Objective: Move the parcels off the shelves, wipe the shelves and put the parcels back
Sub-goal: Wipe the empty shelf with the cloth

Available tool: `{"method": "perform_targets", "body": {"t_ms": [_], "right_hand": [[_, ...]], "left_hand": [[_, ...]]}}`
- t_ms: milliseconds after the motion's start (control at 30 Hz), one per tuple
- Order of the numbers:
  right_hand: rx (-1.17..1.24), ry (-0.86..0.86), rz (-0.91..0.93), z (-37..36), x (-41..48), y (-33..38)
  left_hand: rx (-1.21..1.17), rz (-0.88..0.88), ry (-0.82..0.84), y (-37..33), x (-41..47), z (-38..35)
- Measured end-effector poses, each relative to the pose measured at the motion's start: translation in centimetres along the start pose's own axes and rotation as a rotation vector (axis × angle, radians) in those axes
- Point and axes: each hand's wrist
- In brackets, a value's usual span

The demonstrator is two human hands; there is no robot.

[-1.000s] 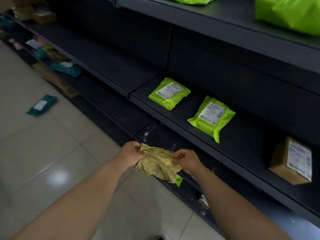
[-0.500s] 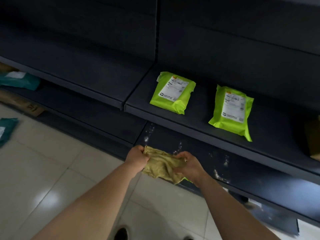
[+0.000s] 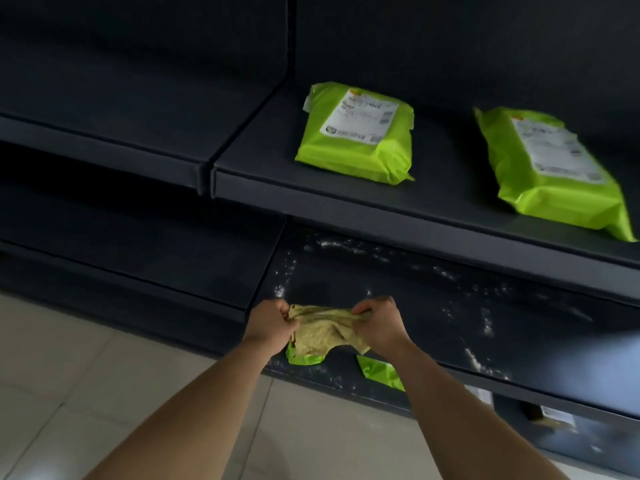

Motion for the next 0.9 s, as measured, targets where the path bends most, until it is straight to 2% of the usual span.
{"method": "perform_targets", "body": {"t_ms": [167,233,300,400,533,667,733,900], "right_hand": [[-0.215,0.015,0.055,-3.0,4.5,-0.9],[-0.425,-0.043,0.076,-7.1,7.2,-2.2],[-0.542,-0.013,0.005,-8.0,8.1,-1.6],[-0.473,0.055,-0.048,-11.1,9.5,-2.0],[-0.473,-0.019,-0.019,-13.2,11.4,-1.4],[-0.732,-0.015,0.088,-14.0,12.9,-0.3],[-0.751,0.041,0.128,-14.3,13.7,0.3],[-0.692,0.144,0.228,-15.1,16.4,2.2]], "left_hand": [[-0.044,-0.011,0.013,2.3,4.5,-2.0],[0.052,-0.117,-0.036,5.5,7.8,-3.1],[0.196,-0.166,-0.076,5.8,9.4,-1.9],[0.369,-0.221,-0.181,8.9,11.8,-1.2],[0.477,-0.252,-0.181,11.3,14.0,-0.6],[0.600,-0.341,-0.204,12.8,14.5,-0.4],[0.655,-0.383,-0.222,13.4,14.4,-0.2],[0.607,-0.429,-0.230,14.2,15.3,1.0]]}}
Point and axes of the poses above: each hand's wrist, its own x-axis towards the middle knuckle, its own z-axis out of the back of the hand, y = z × x, and after that the axes turned 3 degrees about -y, right-handed
